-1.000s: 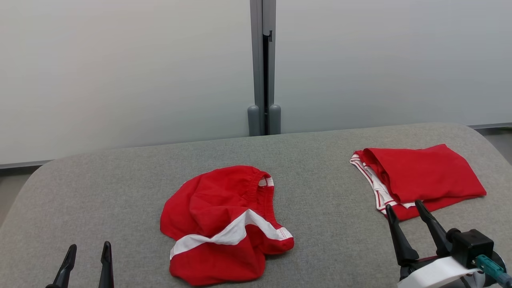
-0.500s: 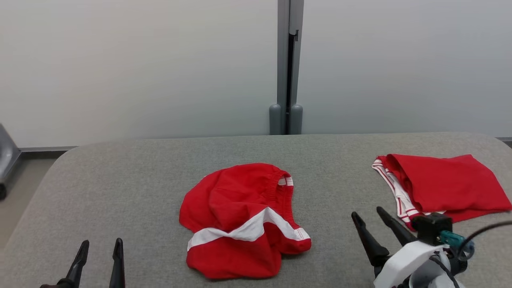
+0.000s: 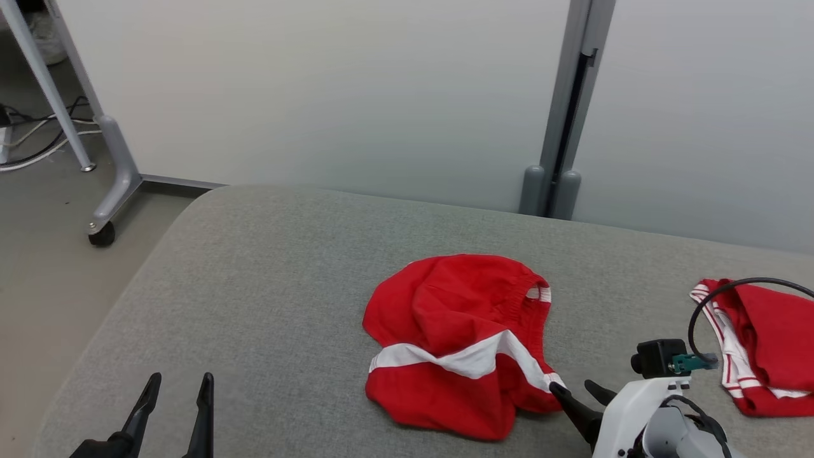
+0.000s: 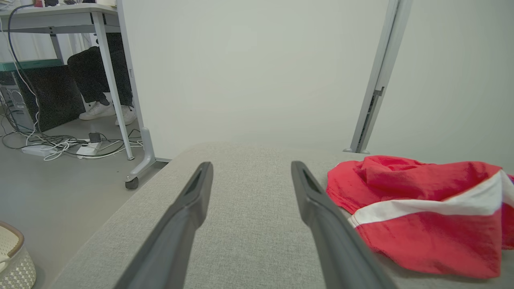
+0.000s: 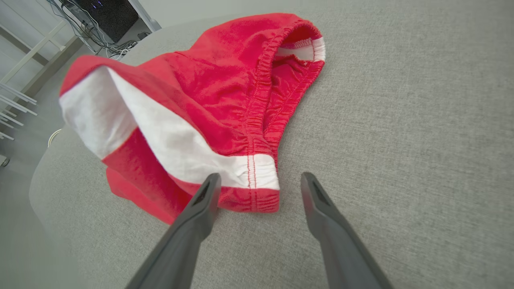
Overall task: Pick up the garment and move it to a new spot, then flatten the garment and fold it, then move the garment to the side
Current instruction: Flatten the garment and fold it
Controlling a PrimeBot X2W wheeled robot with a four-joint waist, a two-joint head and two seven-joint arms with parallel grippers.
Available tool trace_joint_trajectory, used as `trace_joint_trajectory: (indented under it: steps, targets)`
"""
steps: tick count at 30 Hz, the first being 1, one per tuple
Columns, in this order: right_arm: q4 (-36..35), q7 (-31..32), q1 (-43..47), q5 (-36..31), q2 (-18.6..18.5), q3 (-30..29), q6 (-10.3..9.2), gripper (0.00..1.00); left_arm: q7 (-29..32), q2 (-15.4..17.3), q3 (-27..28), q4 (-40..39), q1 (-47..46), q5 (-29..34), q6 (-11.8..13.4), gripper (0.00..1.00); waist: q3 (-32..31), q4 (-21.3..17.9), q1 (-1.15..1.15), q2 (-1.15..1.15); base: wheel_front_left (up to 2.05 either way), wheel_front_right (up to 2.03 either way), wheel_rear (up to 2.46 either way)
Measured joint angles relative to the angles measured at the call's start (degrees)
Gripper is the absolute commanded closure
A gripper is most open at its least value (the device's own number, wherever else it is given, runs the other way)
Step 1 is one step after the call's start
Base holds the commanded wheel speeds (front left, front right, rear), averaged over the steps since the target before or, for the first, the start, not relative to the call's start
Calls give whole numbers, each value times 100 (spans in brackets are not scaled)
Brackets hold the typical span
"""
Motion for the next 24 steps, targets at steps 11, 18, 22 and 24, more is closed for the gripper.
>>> trace_joint_trajectory:
  steps: [11,18,22,24]
  targets:
    - [744,67,-201,762,59,393,0,0,67,88,-25,11,-58,-52,-52,0,72,563,0,0,0,0,0]
    - [886,80,-286,1044,110,711,0,100,114,111,-36,27,-68,-96,-57,0,171,674,0,0,0,0,0]
    - [839,-220,-382,1094,24,855,0,100,118,126,-37,29,-78,-103,-41,0,166,630,0,0,0,0,0]
    - [814,-426,-449,1117,-66,871,0,100,119,133,-37,12,-79,-103,-31,0,146,578,0,0,0,0,0]
